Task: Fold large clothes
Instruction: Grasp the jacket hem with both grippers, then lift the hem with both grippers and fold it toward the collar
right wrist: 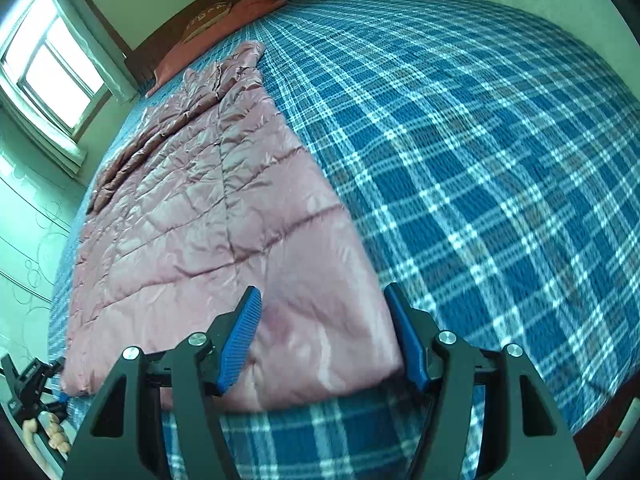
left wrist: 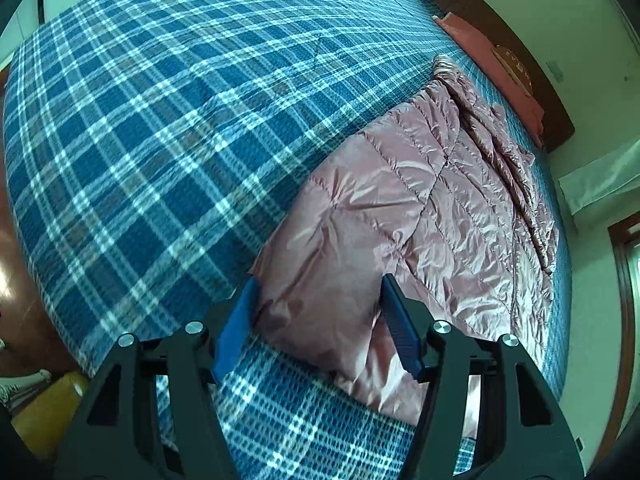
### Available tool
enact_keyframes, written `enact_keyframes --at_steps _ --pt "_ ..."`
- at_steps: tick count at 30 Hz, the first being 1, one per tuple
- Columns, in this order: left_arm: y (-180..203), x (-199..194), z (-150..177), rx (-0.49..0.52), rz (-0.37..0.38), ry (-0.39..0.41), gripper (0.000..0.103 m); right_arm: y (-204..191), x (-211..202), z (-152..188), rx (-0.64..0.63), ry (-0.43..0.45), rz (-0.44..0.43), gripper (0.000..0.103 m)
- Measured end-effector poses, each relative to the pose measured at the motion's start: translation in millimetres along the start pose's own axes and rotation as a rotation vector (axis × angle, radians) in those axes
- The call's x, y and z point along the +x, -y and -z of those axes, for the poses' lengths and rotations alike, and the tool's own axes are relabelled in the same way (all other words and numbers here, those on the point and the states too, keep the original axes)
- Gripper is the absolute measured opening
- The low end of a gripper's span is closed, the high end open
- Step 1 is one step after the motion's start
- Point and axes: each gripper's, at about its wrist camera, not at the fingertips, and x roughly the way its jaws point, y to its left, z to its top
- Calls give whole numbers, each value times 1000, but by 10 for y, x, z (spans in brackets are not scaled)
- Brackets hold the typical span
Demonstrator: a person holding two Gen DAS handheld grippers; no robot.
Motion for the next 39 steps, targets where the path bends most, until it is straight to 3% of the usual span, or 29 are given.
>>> enact_keyframes --at_steps 4,14,16,18,19,21,24,32,39 --pt "-90 -58 203 -58 35 -40 62 -73 -25 140 10 -20 -42 63" --pt "67 177 25 -10 64 43 62 -266 127 135 28 29 -95 66" --pt "118 156 18 10 67 62 55 -285 124 122 33 47 -99 66" --pt "147 159 2 30 92 64 34 -290 106 110 37 61 -115 55" --pt "158 172 -6 33 103 58 31 -292 110 101 37 61 -119 50" --pt "166 198 -10 34 105 55 24 -298 158 80 43 48 -144 25" --pt "206 171 -22 60 126 73 14 -308 131 54 53 67 -174 14" --pt "534 -251 -276 149 214 223 10 -493 -191 -161 20 183 -246 10" --pt "1017 -262 -731 186 261 266 10 -804 -198 -626 -26 251 -291 10"
